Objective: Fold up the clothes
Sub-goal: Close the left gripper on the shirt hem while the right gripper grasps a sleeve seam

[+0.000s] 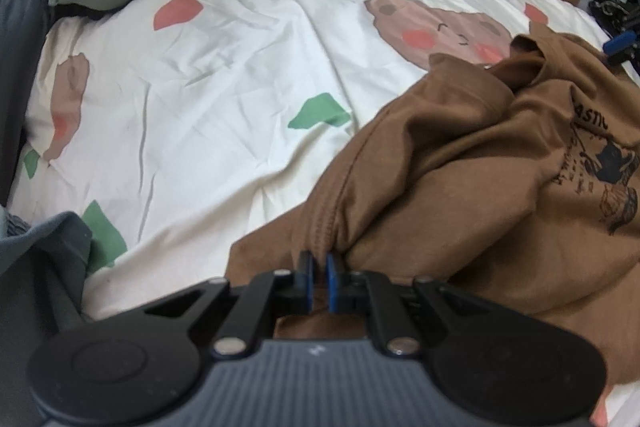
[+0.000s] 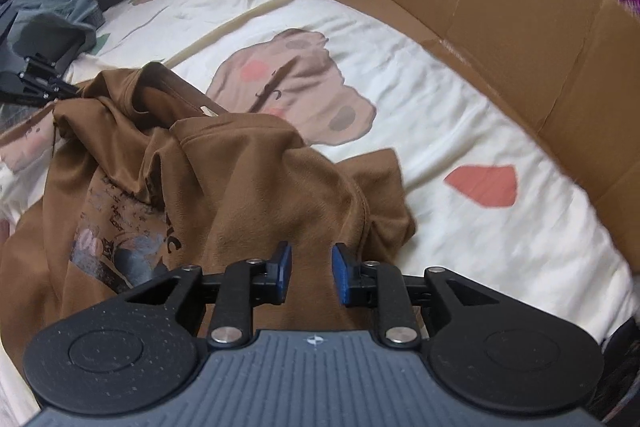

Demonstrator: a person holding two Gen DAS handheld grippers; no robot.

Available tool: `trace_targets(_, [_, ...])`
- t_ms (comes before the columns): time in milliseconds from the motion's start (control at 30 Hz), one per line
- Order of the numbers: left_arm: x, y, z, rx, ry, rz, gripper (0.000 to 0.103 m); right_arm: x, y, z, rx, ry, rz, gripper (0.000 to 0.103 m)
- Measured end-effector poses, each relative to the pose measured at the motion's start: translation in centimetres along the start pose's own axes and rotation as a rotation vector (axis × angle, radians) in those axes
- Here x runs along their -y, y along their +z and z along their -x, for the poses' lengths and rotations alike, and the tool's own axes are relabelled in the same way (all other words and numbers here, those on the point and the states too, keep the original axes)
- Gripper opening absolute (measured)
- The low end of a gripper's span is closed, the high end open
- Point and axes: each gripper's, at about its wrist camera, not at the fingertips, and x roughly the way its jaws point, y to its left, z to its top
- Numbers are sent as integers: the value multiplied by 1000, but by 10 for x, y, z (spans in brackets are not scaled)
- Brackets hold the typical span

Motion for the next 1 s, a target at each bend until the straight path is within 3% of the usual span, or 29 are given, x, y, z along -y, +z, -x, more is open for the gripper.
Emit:
trace_targets(233, [-2,0,-2,0,-9,9,7,29,18,4,-58,-6,115,29])
trace_targets(433, [-3,1,-3,-7,-17,8,7,47,22,-12,-139,52,160,29])
trace_targets(1000, [-1,1,-3,-10,-16,-3,7,45,14,-40,-317,171,257,29])
